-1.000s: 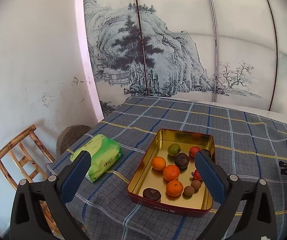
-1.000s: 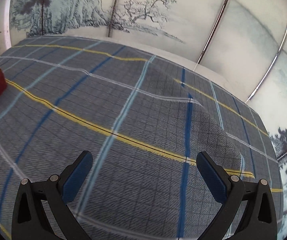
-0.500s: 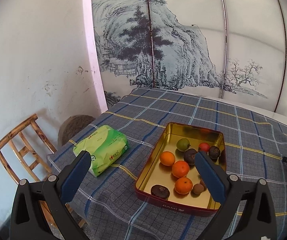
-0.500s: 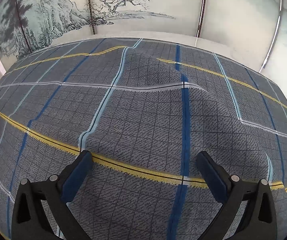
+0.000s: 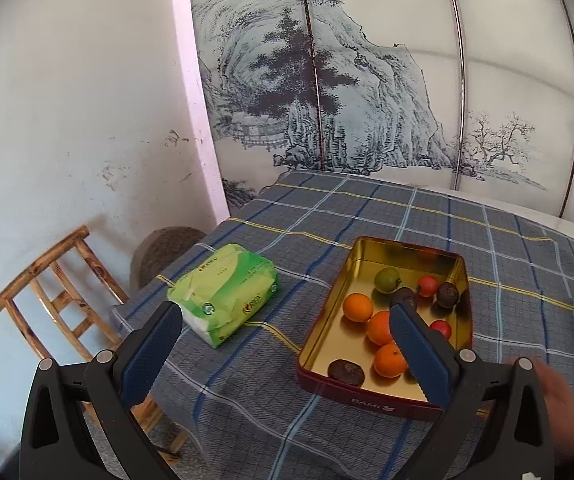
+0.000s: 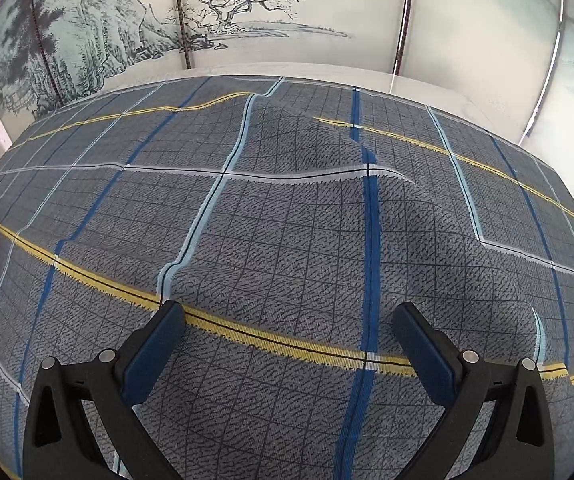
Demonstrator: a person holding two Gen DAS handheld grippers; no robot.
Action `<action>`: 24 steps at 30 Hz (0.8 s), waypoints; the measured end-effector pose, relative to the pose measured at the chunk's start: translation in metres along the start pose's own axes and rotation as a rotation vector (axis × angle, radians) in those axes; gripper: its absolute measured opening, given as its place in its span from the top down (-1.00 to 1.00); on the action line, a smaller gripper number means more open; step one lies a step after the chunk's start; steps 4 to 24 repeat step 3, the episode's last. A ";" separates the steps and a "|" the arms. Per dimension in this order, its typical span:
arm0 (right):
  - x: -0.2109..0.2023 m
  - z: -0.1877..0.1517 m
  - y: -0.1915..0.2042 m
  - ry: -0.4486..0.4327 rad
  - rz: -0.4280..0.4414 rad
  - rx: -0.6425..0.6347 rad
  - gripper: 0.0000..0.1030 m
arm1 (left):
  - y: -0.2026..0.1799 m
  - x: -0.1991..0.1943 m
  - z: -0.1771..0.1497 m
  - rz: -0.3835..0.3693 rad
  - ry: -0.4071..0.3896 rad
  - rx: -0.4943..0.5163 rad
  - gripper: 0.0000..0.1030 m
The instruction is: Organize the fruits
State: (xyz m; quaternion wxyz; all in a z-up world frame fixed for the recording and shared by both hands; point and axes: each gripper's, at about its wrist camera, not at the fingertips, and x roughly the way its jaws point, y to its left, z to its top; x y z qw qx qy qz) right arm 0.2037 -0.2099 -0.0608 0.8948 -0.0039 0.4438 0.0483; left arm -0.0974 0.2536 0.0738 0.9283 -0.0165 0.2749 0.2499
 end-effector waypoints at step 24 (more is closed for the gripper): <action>0.000 0.000 0.000 0.000 0.000 0.000 -1.00 | -0.001 -0.001 -0.001 0.018 -0.010 0.016 -1.00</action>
